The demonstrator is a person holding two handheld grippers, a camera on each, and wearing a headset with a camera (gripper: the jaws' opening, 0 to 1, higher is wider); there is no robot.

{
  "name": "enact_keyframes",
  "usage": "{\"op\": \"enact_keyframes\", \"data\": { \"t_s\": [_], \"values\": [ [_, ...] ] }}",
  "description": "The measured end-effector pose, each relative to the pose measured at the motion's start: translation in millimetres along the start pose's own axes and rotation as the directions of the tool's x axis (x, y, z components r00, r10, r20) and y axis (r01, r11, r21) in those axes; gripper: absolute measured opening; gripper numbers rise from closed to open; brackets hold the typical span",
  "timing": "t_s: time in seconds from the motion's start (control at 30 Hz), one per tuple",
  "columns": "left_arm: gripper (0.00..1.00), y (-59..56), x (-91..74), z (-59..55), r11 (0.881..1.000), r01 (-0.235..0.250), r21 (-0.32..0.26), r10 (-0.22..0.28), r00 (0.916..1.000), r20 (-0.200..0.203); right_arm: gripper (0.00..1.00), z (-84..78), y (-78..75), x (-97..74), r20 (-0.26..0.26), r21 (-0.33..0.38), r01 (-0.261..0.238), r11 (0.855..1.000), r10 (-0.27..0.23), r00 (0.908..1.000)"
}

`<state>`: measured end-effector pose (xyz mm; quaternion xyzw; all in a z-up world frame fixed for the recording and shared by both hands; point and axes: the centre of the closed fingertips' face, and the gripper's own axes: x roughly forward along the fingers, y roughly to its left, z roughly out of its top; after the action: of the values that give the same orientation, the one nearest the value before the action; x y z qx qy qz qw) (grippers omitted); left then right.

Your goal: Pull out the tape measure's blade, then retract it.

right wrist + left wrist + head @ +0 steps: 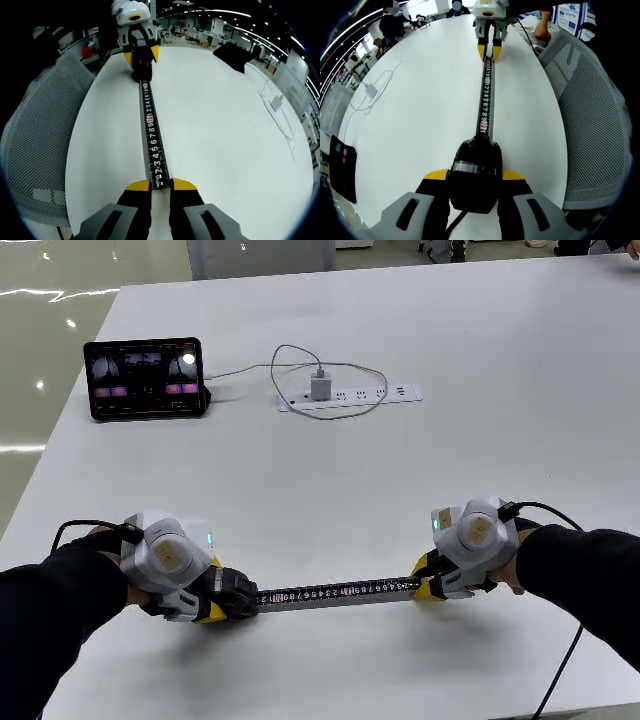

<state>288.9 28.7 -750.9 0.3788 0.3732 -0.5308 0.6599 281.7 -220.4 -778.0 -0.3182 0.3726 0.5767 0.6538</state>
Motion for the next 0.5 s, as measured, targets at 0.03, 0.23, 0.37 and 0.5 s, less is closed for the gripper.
{"op": "enact_keyframes", "data": {
  "t_s": [0.03, 0.23, 0.37, 0.5],
  "values": [
    [0.31, 0.0, 0.0, 0.0, 1.000, 0.000, -0.001, 0.000, 1.0000, 0.000, 0.09, -0.8, -0.1, -0.5, -0.001, 0.001, 0.000, 1.000, 0.000, 1.0000],
    [0.31, -0.2, -0.2, 0.0, 1.000, -0.001, -0.002, 0.001, 1.0000, 0.001, 0.09, -3.2, -0.1, -2.1, 0.000, 0.006, 0.002, 1.000, -0.002, 1.0000],
    [0.31, -0.2, 0.0, -0.3, 1.000, -0.001, -0.002, 0.001, 1.0000, 0.001, 0.09, -2.9, 0.0, -1.9, 0.000, 0.009, 0.002, 1.000, -0.002, 1.0000],
    [0.31, -0.4, 0.4, 0.5, 1.000, -0.008, -0.007, 0.008, 0.9999, 0.006, 0.10, -2.7, -0.1, -1.7, 0.002, 0.021, 0.000, 1.000, 0.000, 1.0000]
  ]
}}
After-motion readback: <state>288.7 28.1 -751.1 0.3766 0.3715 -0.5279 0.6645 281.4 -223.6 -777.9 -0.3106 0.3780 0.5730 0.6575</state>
